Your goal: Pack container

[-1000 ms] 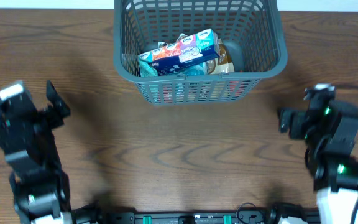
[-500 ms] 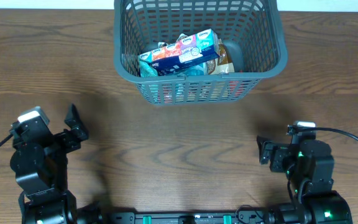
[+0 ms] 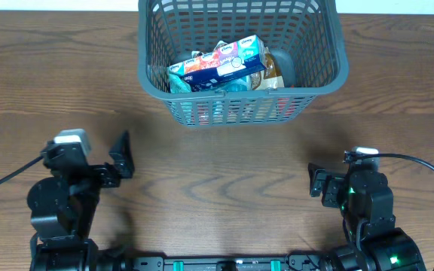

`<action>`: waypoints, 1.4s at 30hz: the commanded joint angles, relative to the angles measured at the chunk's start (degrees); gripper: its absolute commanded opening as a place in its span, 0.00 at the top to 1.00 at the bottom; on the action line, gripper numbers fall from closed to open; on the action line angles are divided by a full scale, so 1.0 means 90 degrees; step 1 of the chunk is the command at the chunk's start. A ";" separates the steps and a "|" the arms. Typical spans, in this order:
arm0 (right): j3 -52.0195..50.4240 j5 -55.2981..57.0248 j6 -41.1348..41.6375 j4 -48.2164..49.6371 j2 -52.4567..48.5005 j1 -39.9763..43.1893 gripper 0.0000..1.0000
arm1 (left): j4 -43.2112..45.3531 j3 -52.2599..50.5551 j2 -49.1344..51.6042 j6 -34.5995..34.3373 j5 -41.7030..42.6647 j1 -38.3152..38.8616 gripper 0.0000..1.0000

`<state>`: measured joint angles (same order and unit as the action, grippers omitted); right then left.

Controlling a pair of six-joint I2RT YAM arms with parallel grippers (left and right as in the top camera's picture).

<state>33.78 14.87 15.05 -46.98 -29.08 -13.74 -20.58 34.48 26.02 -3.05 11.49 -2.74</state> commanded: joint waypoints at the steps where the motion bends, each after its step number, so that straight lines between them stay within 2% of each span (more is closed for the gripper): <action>1: -0.0036 0.0163 0.0134 0.0007 0.0041 -0.0080 0.01 | 0.0056 -0.0032 -0.0041 0.0588 0.0107 0.0328 0.01; 4: -0.0036 0.0192 0.0131 0.0010 0.0041 -0.0080 0.01 | 0.0024 -0.0032 -0.0039 0.0986 0.0092 0.0532 0.01; 10: -0.0036 0.0209 0.0134 0.0005 0.0041 -0.0080 0.01 | 0.0027 -0.0032 -0.0036 0.0981 -0.0508 0.0571 0.01; 42: -0.0036 0.0209 0.0070 -0.0063 0.0036 -0.0068 0.01 | 0.0000 -0.0032 -0.0032 0.0979 -0.0517 0.0571 0.01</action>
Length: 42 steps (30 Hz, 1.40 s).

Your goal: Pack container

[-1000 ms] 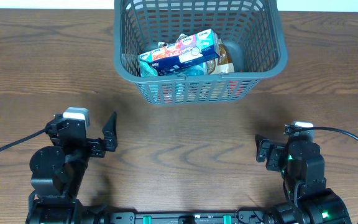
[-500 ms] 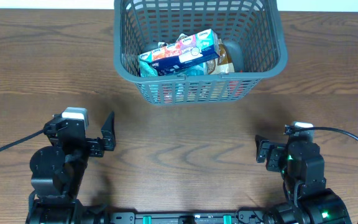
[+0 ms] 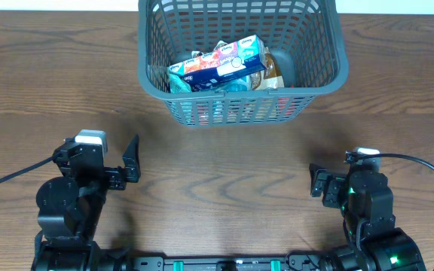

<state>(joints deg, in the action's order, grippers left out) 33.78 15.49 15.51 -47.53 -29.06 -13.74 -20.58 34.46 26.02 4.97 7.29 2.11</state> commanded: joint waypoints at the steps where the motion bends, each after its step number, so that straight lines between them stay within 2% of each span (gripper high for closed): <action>1: -0.0036 0.0257 -0.0095 0.0005 0.0036 0.0005 0.01 | 0.0000 -0.0029 -0.0032 0.0087 -0.0053 0.0032 0.01; 5: -0.0068 -0.0046 -0.0481 0.0345 0.0100 0.0301 0.01 | 0.0000 -0.0029 -0.0032 0.0087 -0.0051 0.0032 0.01; 10: -0.0209 -0.0962 -0.1877 0.1625 0.0233 0.0787 0.01 | 0.0000 -0.0029 -0.0032 0.0090 -0.0051 0.0032 0.01; 16: -0.0993 -0.1360 -0.1872 0.2416 0.0918 0.1246 0.01 | 0.0000 -0.0029 -0.0032 0.0087 -0.0053 0.0032 0.01; 22: -0.2273 -0.1889 -0.1868 0.3898 0.1899 0.1370 0.01 | 0.0000 -0.0029 -0.0032 0.0087 -0.0051 0.0032 0.01; 31: -0.3393 -0.1770 -0.1848 0.5795 0.2555 0.1370 0.01 | 0.0000 -0.0029 -0.0032 0.0087 -0.0053 0.0032 0.01; 35: -0.3730 -0.1770 -0.1800 0.6084 0.2832 0.1370 0.01 | 0.0000 -0.0029 -0.0032 0.0087 -0.0053 0.0032 0.01; 42: -0.3721 -0.1275 -0.1639 0.5421 0.3179 0.1370 0.01 | 0.0000 -0.0029 -0.0032 0.0090 -0.0051 0.0032 0.01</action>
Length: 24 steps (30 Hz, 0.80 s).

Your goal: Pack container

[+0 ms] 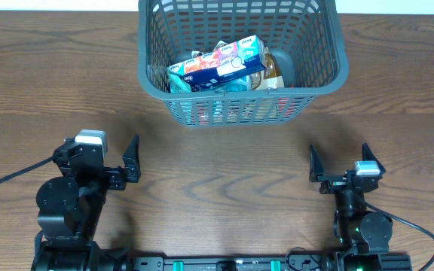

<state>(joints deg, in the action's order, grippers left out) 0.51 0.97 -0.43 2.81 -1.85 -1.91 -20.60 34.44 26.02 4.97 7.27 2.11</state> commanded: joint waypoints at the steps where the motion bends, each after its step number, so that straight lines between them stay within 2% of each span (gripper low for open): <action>1: -0.0024 0.0350 0.0172 -0.0333 0.0177 0.0053 0.01 | 0.0002 -0.0027 -0.0032 0.0090 -0.0051 0.0032 0.01; 4: -0.0024 0.0274 0.0240 -0.0767 0.0175 0.0053 0.01 | 0.0002 -0.0027 -0.0032 0.0090 -0.0051 0.0032 0.01; 24: -0.0022 0.0294 0.0015 -0.0760 0.0172 0.0053 0.01 | 0.0002 -0.0027 -0.0032 0.0090 -0.0049 0.0032 0.01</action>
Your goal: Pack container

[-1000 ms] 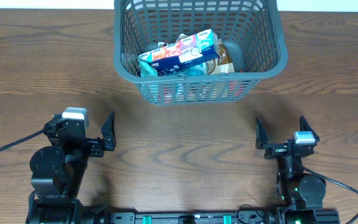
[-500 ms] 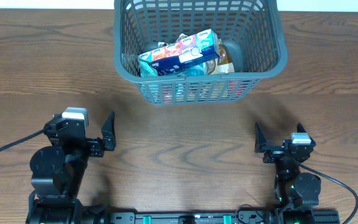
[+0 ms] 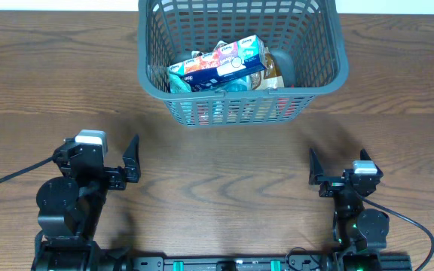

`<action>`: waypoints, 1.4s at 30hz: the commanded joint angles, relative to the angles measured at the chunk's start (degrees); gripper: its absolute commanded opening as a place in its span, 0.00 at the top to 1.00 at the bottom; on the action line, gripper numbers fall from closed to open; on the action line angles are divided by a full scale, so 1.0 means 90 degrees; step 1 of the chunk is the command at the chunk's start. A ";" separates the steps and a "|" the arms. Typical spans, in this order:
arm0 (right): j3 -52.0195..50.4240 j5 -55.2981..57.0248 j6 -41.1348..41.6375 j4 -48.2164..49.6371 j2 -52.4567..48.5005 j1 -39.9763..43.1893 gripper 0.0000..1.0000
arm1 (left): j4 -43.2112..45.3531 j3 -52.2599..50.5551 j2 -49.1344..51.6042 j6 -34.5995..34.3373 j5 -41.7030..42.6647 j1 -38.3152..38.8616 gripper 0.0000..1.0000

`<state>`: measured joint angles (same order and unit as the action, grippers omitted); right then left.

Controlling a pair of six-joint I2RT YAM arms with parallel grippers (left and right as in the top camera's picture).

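A grey slatted basket (image 3: 330,71) stands at the far middle of the wooden table. Inside it lie a colourful printed box (image 3: 224,62), teal packets and a brown item. My left gripper (image 3: 130,154) sits low at the near left, seen side-on with one dark finger showing, well short of the basket and holding nothing visible. My right gripper (image 3: 340,160) sits at the near right, open, its two fingers spread and empty.
Both arm bases stand at the table's near edge, with a black cable trailing off left and another curling at the right. A black rail runs along the near edge.
The right gripper has shifted slightly, with its far finger a little closer in. The left arm and the basket's contents have not moved.
At first both grippers rested side-on near the front edge, the basket packed as it is now. Then the left arm stood a little further right. Later the right wrist showed both fingers spread open, and it stays so.
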<state>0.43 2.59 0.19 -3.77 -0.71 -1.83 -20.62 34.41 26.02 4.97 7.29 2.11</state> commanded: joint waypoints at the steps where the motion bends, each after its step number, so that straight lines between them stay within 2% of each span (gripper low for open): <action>1: -0.0012 0.0114 -0.0053 -0.0029 0.0046 0.0044 0.01 | 0.0005 -0.0024 -0.0032 0.0087 -0.0051 0.0032 0.01; 22: -0.0012 0.0114 -0.0051 -0.0029 0.0046 0.0044 0.01 | -0.0134 -0.0024 -0.0044 0.0189 -0.0153 0.0019 0.01; 26: -0.0012 0.0114 -0.0053 -0.0029 0.0046 0.0044 0.01 | -0.0743 -0.0104 -0.0374 0.0175 0.0155 0.0027 0.01; 29: -0.0012 0.0114 -0.0053 -0.0029 0.0046 0.0044 0.01 | -0.0682 -0.0372 -0.0782 0.0160 0.0187 0.0083 0.01; 33: -0.0012 0.0114 -0.0053 -0.0029 0.0046 0.0044 0.01 | -0.0153 -0.1032 -0.1443 0.0160 0.0073 0.0092 0.01; 42: -0.0012 0.0114 -0.0051 -0.0029 0.0046 0.0044 0.01 | 0.1838 -0.2849 -0.2514 0.0165 -0.0097 0.0090 0.01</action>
<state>0.43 2.83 0.19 -3.75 -0.71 -1.83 -7.07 11.20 5.17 6.07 7.66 2.74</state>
